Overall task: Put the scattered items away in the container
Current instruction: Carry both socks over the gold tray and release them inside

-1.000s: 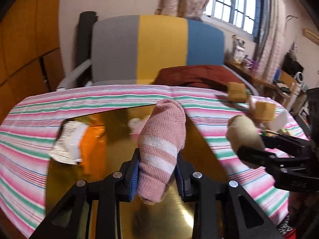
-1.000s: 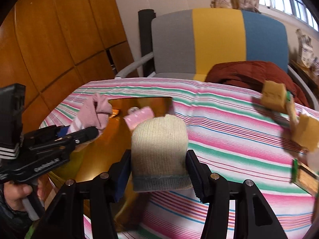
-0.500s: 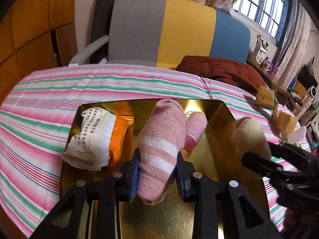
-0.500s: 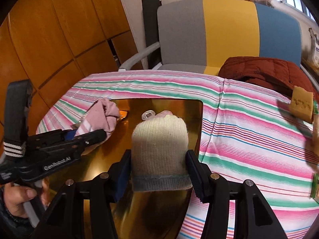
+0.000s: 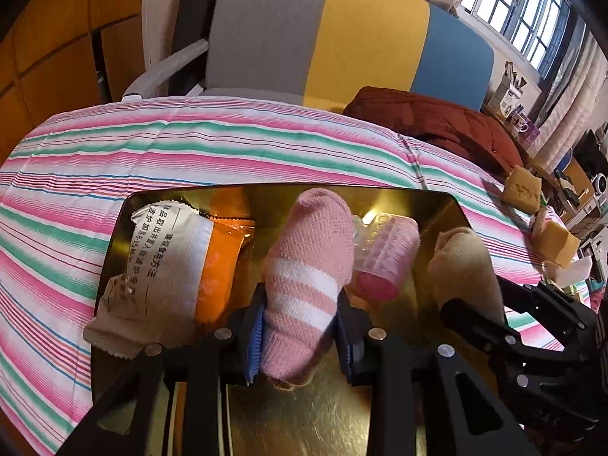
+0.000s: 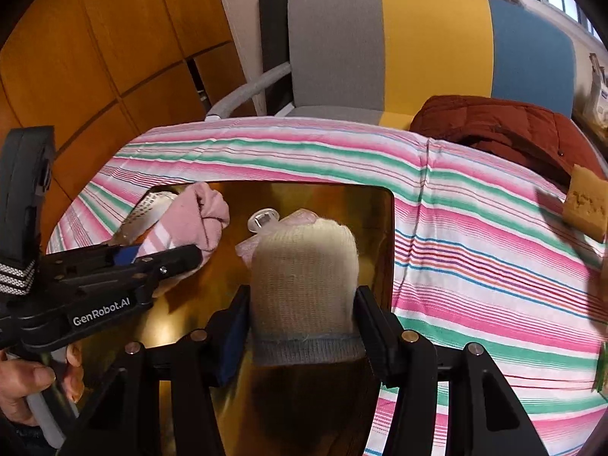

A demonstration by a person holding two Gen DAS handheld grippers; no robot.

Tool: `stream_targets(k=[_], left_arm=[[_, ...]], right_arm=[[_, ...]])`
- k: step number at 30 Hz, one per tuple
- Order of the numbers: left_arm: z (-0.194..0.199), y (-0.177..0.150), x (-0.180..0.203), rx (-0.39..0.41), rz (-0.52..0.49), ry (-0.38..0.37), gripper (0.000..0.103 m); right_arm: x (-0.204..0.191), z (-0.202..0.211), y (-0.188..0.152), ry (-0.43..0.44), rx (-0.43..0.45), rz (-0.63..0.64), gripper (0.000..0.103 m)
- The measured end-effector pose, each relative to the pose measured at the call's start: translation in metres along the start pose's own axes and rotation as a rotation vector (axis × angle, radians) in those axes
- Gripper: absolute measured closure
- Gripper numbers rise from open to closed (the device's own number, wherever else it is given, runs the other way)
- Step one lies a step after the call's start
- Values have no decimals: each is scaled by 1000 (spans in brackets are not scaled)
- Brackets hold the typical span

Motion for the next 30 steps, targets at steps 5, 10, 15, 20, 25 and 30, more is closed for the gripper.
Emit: stream_targets(k=[5,10,15,20,25,30], left_arm=[[-8,2,-1,-11,-4,25,71],[-14,2,-3,-16,-18,36,67],[-13,6,0,5,-35,35,60],[-3,10,3,42,-22,1,57],[15,11,-1,108,-22,13,57],[42,9,4,206,-36,43,57]], right_arm=[[2,-2,7,-10,11,-8,46],[1,-5,7,-16,9,2,46],[1,-3,7,-12,25,-4,46],[0,3,7,-8,48,1,46],[-3,19,6,5,111,5,46],[-2,49,7,25,214,6,37]])
Point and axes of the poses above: each gripper's, at about its wrist camera, not at the fingertips, and z roughly against the way its jaws point, x to its right, y to its top, the point moved 9 cm from there along -z, roughly the way its jaws point, and after that the axes turned 7 degrees about y, right-handed, at the moved point
